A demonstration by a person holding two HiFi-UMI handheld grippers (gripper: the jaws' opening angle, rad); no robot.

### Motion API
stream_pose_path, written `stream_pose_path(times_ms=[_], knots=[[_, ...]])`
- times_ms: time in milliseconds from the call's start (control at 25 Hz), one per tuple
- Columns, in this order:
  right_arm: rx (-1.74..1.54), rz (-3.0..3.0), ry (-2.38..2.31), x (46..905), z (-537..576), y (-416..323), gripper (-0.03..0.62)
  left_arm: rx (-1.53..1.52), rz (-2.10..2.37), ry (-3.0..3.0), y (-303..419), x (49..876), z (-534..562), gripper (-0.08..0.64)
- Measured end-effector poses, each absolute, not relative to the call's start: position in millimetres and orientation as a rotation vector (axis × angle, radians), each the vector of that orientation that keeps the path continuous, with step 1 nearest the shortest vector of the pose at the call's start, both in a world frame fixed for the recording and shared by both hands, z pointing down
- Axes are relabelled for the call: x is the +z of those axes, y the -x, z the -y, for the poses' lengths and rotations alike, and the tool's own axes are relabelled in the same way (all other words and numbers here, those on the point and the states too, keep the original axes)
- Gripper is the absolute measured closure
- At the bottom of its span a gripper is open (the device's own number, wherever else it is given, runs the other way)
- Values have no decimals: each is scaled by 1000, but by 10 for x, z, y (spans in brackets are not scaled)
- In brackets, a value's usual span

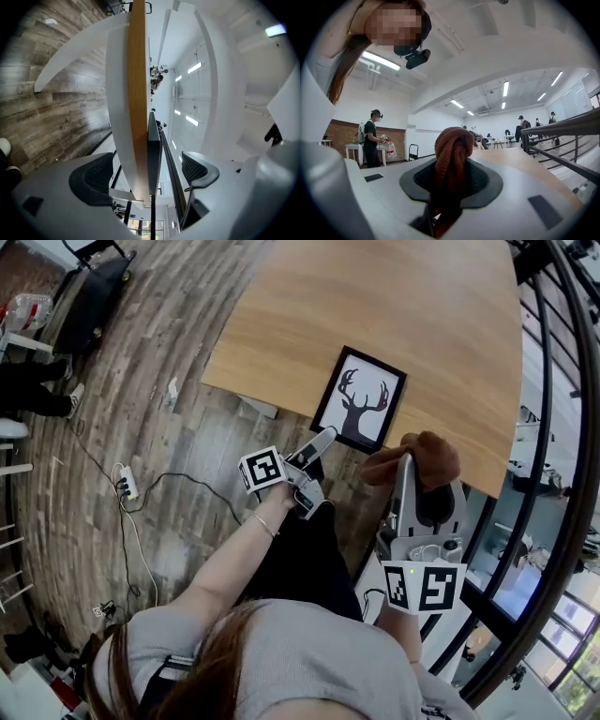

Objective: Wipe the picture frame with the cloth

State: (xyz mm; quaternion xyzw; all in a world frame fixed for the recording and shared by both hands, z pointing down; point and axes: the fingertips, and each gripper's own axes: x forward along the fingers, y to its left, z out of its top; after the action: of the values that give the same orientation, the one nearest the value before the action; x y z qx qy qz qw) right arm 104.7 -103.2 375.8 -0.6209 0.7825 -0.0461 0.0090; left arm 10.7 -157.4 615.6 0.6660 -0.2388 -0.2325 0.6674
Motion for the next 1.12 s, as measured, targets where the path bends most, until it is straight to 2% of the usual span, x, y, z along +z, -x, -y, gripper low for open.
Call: stream_pose_path(times_ms=[280, 680, 760, 840, 1120], knots=[[-209, -2446, 1908, 3876, 1095, -1035, 459, -471, 467, -1485, -379, 6136, 1703, 124], [-247, -2448, 1881, 3924, 1148, -1026, 459, -195, 349, -1586, -610, 6172, 1773, 130], [-248, -2449, 1875, 3912, 1160, -1019, 459, -151, 376, -1586, -600, 6220, 1778, 217], [-247, -2449, 1872, 3905, 1166, -1016, 459, -104, 413, -1582, -582, 6319, 1756, 358], [-254, -2447, 1864, 3911, 1199, -1024, 459, -122, 431, -1550, -570, 6335, 1750, 376]])
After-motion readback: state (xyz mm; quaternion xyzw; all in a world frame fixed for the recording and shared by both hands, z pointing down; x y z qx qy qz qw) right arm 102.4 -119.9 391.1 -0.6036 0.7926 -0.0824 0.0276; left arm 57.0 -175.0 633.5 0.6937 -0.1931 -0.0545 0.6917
